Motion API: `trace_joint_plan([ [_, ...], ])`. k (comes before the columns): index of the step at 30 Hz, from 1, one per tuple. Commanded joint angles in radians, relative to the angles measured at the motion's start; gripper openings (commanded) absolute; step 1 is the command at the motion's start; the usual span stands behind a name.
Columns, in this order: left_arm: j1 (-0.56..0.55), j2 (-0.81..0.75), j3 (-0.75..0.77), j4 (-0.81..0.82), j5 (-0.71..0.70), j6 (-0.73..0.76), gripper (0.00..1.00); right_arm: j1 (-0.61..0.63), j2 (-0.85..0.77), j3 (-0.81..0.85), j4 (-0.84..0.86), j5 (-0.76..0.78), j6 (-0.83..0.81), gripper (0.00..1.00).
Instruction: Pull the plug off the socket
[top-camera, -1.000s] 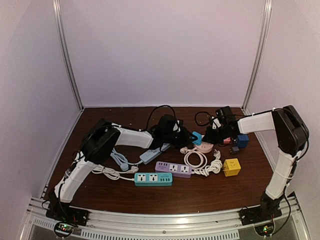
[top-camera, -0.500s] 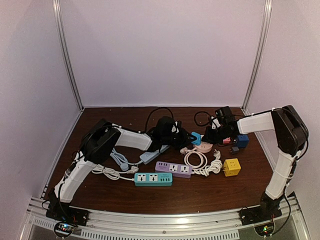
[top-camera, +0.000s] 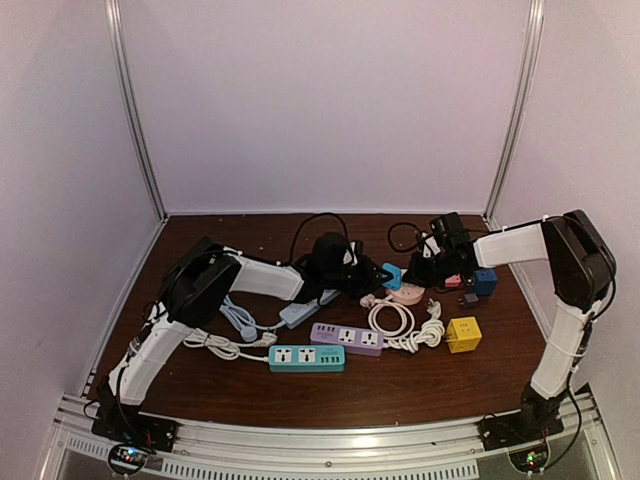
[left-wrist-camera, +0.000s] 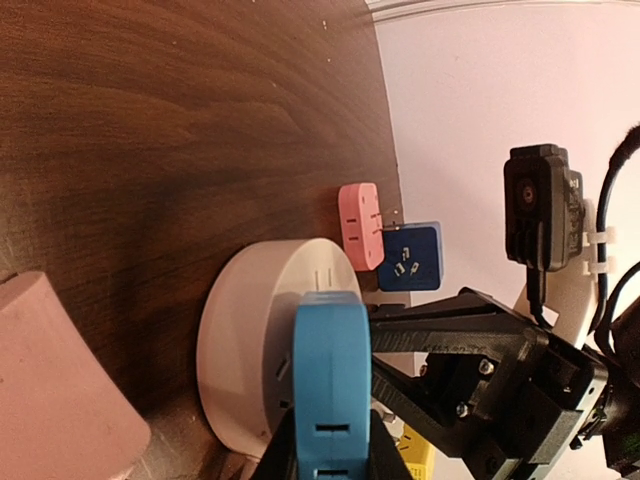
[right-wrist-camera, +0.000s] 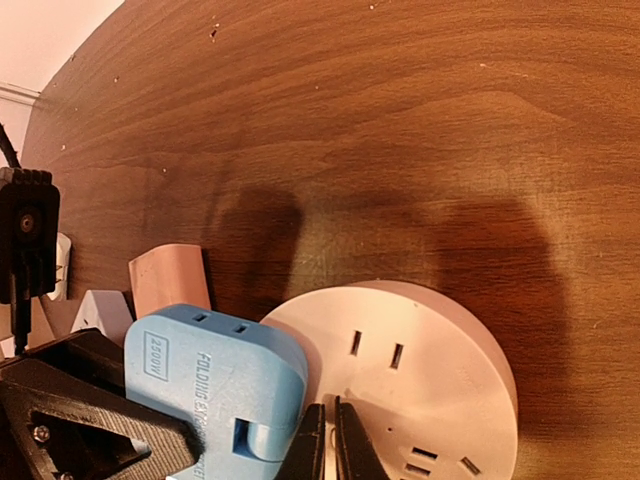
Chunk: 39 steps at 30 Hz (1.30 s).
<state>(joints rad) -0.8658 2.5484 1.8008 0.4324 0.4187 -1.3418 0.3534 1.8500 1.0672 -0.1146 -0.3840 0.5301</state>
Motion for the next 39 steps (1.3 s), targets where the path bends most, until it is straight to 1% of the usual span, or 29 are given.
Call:
trace_joint_plan([
  [1,-0.015,-0.125,0.030,0.146,0.061,0.047,0.00,0.005,0.072,-0.023,-0.091,0.045,0.010,0.07],
  [5,-0.015,-0.129,0.024,0.173,0.059,0.019,0.00,0.006,0.071,-0.024,-0.091,0.045,0.009,0.07],
  [11,-0.007,-0.128,-0.015,0.251,0.049,-0.071,0.00,0.006,0.071,-0.034,-0.073,0.021,0.019,0.07],
  [16,-0.007,-0.129,-0.042,0.285,0.052,-0.093,0.00,0.004,0.072,-0.039,-0.046,-0.018,0.035,0.07],
  [20,-0.007,-0.134,-0.077,0.339,0.050,-0.124,0.00,0.001,0.073,-0.036,-0.045,-0.024,0.039,0.07],
  [23,-0.007,-0.138,-0.087,0.348,0.049,-0.129,0.00,-0.001,0.073,-0.036,-0.046,-0.024,0.038,0.07],
  [27,-0.010,-0.149,-0.056,0.238,0.054,-0.054,0.00,-0.002,0.072,-0.041,-0.046,-0.024,0.042,0.07],
  [34,-0.010,-0.165,-0.092,0.192,0.036,-0.031,0.00,-0.004,0.038,-0.034,-0.054,-0.036,0.039,0.07],
  [37,-0.008,-0.184,-0.103,0.147,0.028,0.002,0.00,-0.004,0.017,-0.019,-0.062,-0.051,0.033,0.07],
  [39,-0.004,-0.197,-0.103,0.086,0.021,0.033,0.00,-0.004,-0.007,-0.012,-0.061,-0.067,0.033,0.08],
])
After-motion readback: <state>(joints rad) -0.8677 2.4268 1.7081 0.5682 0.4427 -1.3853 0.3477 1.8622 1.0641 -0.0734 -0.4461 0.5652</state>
